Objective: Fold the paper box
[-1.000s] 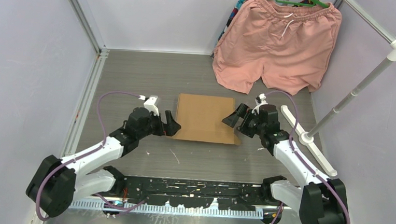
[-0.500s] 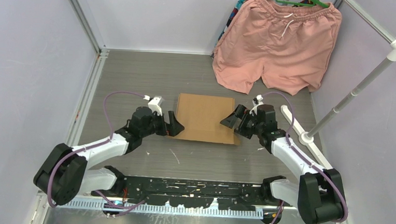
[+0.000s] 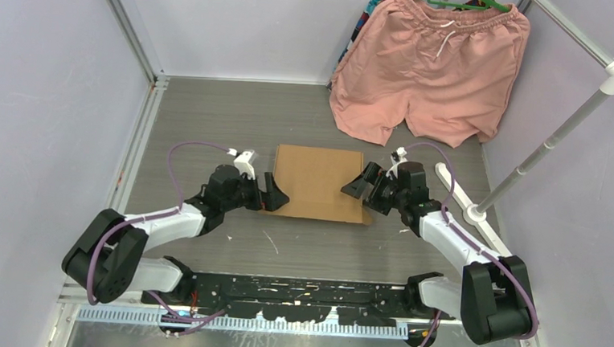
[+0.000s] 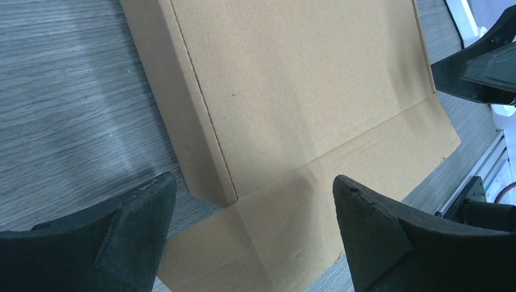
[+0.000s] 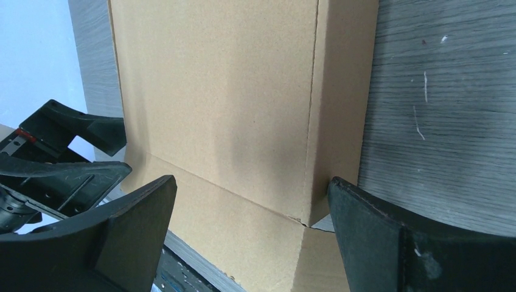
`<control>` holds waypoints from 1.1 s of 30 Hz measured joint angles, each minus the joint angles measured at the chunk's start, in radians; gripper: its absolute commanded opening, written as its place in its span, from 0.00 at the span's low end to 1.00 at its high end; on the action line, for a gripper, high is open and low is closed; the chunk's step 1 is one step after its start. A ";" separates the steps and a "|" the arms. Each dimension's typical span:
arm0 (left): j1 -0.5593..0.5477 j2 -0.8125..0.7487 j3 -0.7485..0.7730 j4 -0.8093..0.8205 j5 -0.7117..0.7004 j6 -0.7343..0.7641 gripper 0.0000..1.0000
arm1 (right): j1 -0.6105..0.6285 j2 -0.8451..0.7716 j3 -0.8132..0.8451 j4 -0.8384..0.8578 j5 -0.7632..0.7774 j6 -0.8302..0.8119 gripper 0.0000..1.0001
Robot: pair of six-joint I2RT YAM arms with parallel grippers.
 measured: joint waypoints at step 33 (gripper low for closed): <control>0.001 0.017 -0.019 0.056 0.060 -0.029 1.00 | -0.030 -0.001 -0.034 0.052 -0.049 0.019 1.00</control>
